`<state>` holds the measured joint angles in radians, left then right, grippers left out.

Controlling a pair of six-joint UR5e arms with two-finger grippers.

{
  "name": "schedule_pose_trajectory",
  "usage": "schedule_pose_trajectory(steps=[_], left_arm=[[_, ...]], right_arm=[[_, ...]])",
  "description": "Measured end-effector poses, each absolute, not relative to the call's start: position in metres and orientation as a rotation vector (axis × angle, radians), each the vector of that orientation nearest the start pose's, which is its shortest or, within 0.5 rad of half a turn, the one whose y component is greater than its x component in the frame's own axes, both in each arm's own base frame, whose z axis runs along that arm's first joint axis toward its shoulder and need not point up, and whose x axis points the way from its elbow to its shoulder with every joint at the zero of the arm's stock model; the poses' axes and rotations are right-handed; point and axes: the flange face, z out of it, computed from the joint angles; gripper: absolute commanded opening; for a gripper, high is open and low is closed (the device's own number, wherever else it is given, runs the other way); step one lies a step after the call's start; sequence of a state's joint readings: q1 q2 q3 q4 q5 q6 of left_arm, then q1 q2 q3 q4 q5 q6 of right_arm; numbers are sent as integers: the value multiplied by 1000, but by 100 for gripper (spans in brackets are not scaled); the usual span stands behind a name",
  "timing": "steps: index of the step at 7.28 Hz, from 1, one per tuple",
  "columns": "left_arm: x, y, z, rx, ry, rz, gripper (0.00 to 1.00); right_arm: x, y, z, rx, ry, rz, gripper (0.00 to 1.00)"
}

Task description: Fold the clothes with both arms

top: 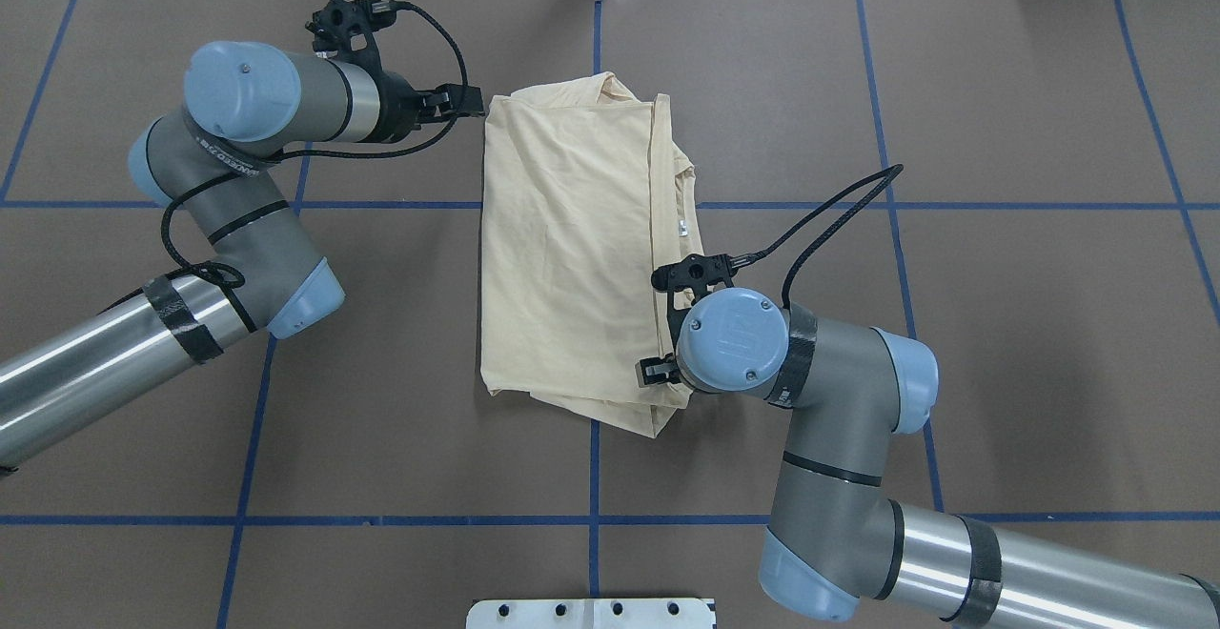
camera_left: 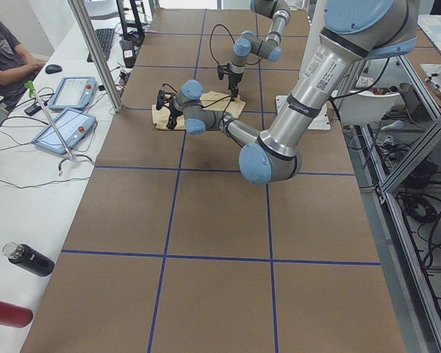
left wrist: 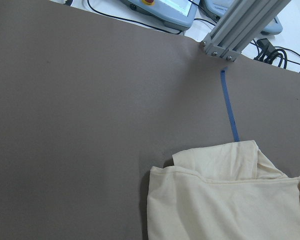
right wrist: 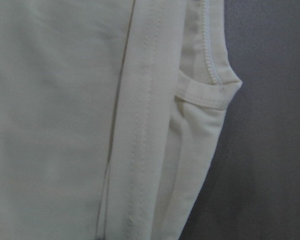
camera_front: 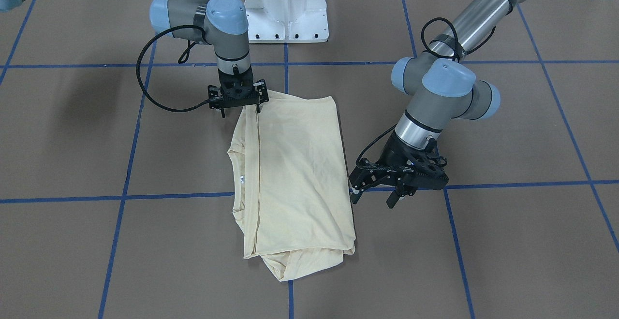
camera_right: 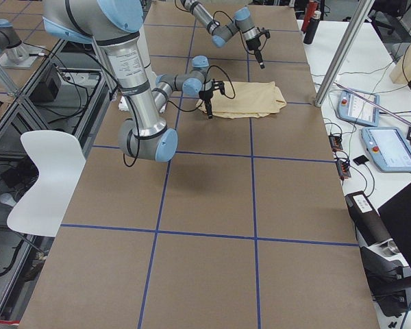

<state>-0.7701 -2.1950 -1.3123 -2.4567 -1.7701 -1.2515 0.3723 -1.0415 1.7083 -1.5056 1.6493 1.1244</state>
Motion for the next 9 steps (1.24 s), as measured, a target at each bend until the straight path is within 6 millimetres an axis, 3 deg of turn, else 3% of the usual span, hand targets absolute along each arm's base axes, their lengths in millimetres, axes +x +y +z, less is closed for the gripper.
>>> schedule_pose_trajectory(steps=[4,7,9], left_arm=[[450,-596,300,502,1163,-267,100],[448,-594,299,503,1166,-268,100],[447,-593,299,503,1168,-269,100]], right_arm=[[-561,-362,312,214,-679,-88,100],[-530,-358,325,199,-688,-87,100],[-514,-366,330,205,-685,-96,100]])
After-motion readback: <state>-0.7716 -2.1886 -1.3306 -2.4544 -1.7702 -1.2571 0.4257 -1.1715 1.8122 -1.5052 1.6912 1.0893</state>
